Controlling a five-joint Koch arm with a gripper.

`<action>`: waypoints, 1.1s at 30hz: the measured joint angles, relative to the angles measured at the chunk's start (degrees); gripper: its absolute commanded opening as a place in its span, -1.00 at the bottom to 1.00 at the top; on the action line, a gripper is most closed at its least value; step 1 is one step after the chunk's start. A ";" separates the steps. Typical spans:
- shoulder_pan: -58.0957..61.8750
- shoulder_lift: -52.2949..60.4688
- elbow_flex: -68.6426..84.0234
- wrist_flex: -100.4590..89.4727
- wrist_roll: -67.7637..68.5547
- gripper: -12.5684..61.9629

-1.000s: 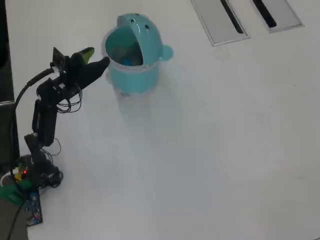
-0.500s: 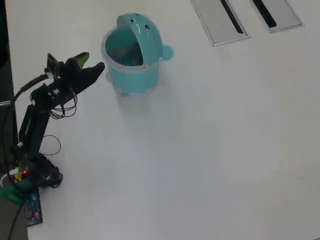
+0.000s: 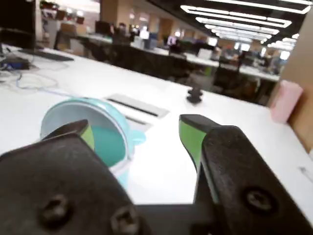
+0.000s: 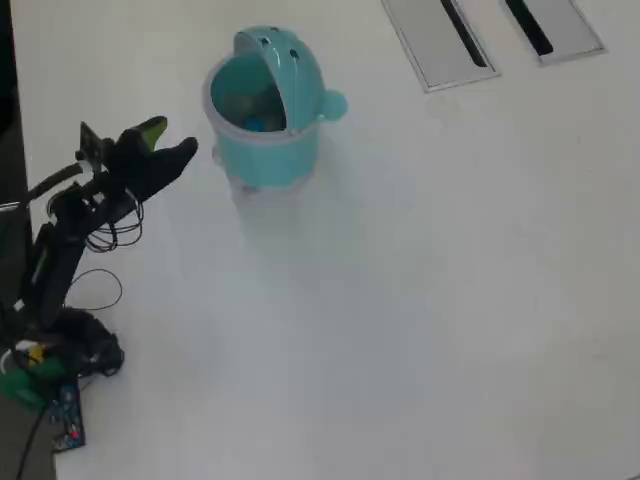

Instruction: Grasp RGB lego blocks and put them in the bin one by one.

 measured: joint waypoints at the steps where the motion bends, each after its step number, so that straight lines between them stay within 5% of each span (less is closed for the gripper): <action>1: 0.09 0.53 0.79 -0.53 0.00 0.21; 33: 4.48 21.71 47.11 -21.53 1.41 0.21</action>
